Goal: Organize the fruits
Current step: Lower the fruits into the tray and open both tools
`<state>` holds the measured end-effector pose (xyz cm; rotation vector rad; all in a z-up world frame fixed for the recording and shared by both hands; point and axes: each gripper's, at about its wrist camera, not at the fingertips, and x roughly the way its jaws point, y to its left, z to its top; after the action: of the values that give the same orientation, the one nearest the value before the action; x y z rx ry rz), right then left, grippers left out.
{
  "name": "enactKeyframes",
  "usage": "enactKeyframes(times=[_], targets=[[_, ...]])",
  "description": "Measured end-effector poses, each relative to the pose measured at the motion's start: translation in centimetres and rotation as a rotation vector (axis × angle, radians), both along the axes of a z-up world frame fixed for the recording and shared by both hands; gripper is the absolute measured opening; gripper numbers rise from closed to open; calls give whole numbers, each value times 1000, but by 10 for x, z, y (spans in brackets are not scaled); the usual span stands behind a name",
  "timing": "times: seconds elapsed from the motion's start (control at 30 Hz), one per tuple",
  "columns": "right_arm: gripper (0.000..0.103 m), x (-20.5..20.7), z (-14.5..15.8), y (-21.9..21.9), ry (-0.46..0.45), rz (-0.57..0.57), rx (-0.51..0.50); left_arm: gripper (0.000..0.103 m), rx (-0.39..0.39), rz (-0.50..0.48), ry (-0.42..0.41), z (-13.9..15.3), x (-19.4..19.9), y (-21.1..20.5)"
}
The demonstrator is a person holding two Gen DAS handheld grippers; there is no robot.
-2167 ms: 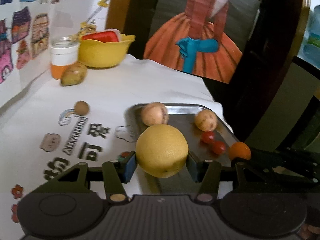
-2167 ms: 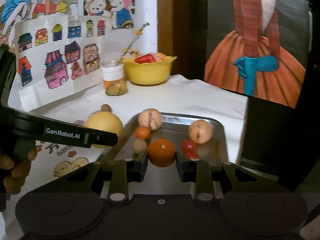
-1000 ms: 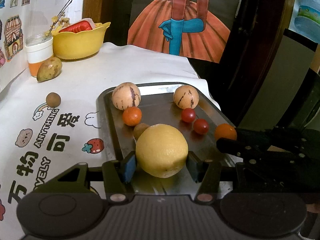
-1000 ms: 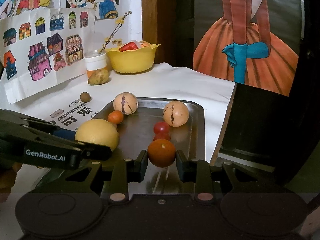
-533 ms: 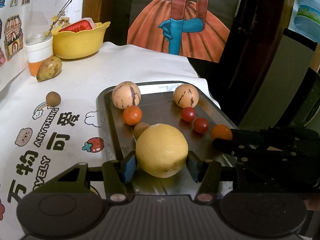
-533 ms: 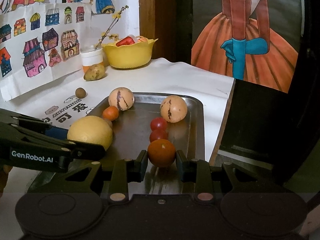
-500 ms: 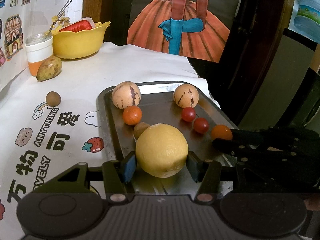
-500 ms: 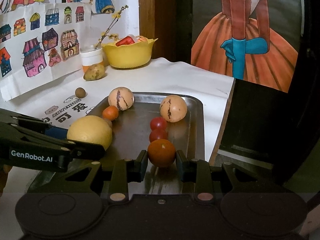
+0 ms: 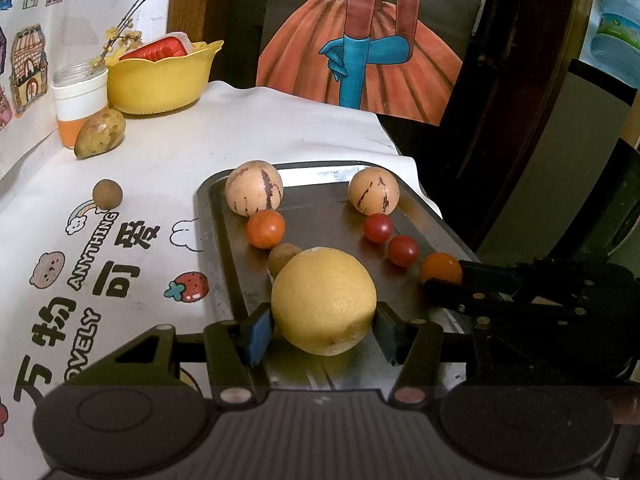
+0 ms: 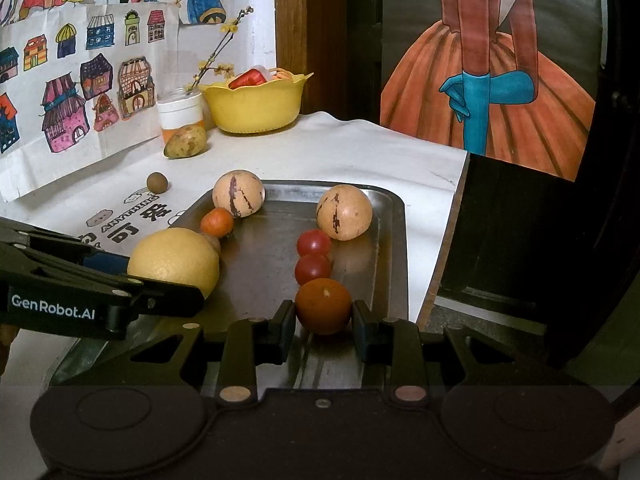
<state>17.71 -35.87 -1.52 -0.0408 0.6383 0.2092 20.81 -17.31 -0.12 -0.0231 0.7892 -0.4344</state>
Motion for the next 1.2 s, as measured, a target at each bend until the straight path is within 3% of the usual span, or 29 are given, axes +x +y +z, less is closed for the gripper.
enactKeyframes(times=[0.43, 1.0, 1.2], targets=[[39, -1, -1, 1, 12, 7, 4, 59, 0, 3, 11, 1, -2, 1], [79, -34, 21, -4, -37, 8, -2, 70, 4, -6, -70, 25, -33, 4], [93, -59, 32, -8, -50, -6, 9, 76, -26, 10, -79, 31, -51, 8]])
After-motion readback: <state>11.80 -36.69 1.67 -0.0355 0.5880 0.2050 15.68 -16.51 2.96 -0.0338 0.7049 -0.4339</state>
